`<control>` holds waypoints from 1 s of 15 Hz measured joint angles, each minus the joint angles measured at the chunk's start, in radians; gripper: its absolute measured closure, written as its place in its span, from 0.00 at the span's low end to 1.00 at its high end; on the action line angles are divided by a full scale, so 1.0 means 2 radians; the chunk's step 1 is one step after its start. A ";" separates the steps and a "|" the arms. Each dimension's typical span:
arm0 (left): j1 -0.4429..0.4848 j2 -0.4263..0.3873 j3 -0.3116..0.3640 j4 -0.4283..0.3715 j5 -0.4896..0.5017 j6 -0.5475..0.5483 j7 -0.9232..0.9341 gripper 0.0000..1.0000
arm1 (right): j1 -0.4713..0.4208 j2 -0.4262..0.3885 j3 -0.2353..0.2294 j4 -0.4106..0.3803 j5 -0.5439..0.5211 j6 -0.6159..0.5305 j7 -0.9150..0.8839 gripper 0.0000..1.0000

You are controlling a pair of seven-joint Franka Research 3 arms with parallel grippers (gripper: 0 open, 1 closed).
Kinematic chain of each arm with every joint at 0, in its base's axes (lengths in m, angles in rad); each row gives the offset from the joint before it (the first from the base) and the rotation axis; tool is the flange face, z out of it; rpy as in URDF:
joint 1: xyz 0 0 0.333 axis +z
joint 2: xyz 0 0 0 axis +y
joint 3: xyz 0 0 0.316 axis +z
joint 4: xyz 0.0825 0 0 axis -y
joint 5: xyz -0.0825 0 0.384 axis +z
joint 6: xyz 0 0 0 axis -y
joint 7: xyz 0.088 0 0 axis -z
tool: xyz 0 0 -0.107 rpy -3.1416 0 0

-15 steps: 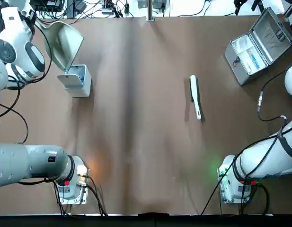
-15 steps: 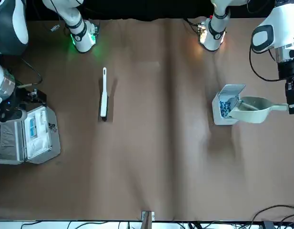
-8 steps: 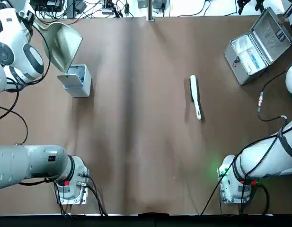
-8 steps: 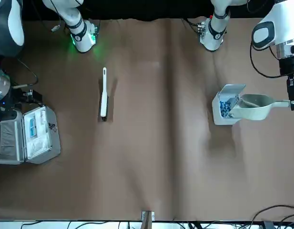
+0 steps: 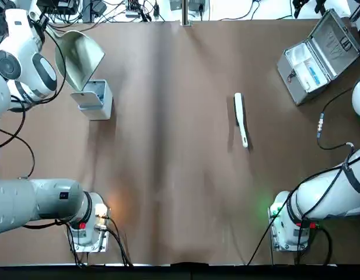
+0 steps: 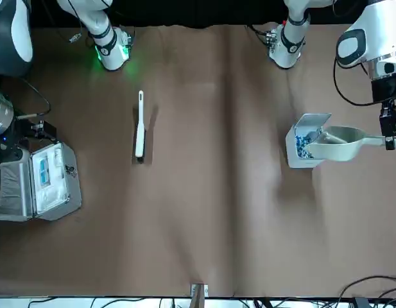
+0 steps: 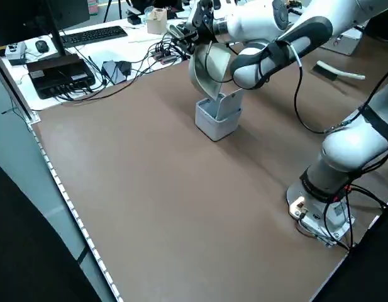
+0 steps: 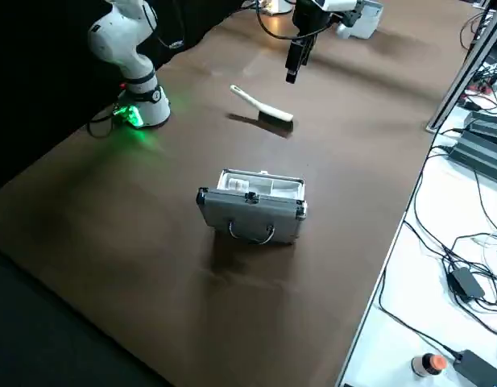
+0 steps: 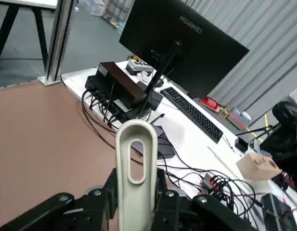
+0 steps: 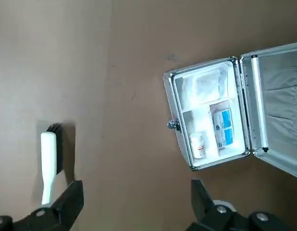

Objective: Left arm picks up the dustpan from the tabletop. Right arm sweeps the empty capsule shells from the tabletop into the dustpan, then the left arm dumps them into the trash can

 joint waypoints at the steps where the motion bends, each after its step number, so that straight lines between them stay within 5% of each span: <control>1: 0.000 0.000 -0.002 0.000 0.000 0.000 0.010 0.67 | 0.000 0.000 0.000 0.000 0.000 0.000 0.000 0.01; 15: 0.003 0.004 -0.030 0.017 0.000 -0.003 0.026 0.67 | 0.000 0.000 0.001 0.000 0.000 0.014 0.000 0.01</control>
